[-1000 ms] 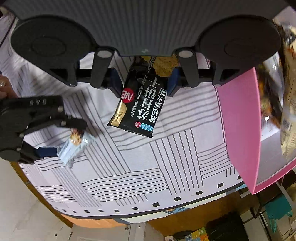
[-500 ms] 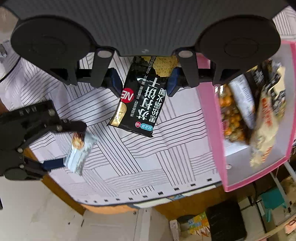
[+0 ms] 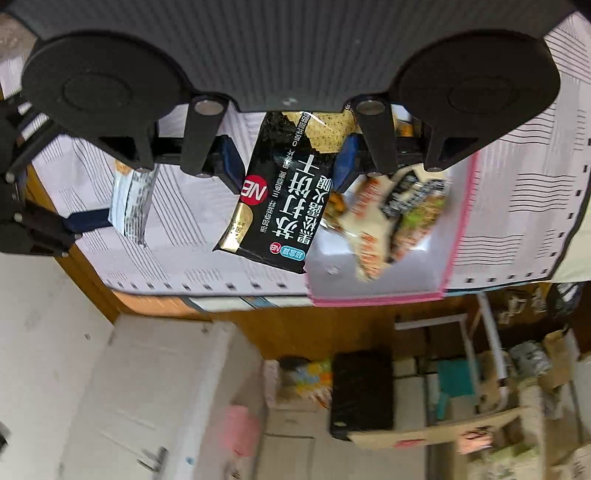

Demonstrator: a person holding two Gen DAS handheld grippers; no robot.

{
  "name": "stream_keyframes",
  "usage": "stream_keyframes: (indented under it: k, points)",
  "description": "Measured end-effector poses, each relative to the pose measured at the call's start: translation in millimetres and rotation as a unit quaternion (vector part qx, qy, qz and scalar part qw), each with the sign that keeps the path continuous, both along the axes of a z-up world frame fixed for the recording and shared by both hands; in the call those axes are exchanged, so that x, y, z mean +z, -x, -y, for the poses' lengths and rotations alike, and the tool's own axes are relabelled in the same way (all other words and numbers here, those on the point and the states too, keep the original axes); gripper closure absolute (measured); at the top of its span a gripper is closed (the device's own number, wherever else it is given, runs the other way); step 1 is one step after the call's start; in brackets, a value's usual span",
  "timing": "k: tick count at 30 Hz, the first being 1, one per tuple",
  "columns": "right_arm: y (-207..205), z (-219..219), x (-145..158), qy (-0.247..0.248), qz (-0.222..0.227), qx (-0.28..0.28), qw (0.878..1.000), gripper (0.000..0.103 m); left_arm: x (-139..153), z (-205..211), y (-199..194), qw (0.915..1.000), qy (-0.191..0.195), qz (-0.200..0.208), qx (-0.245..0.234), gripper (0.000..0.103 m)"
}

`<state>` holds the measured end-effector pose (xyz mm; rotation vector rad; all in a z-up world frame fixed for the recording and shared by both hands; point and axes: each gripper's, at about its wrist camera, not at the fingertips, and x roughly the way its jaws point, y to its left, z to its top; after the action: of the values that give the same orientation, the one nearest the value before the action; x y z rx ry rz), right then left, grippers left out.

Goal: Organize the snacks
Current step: 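Carry the cracker pack and white bar into the pink box and release both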

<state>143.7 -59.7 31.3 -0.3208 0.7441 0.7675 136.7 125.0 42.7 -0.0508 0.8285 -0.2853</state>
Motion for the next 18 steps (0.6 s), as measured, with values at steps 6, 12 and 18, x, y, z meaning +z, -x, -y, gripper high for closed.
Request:
stream_keyframes:
  k: [6, 12, 18]
  points:
    - [-28.5, -36.9, -9.0, 0.012, 0.016, 0.043, 0.999, 0.014, -5.9, -29.3, -28.6, 0.9983, 0.030, -0.011, 0.049, 0.052]
    - [-63.2, -67.1, -44.7, 0.025, -0.024, 0.044, 0.998, 0.014, -35.1, -52.7, -55.9, 0.9896, 0.045, -0.027, 0.134, 0.052]
    - [-73.4, -85.0, -75.8, 0.050, -0.018, 0.039, 0.998, 0.009, -78.4, -68.7, -70.5, 0.9808, 0.032, -0.065, 0.181, 0.051]
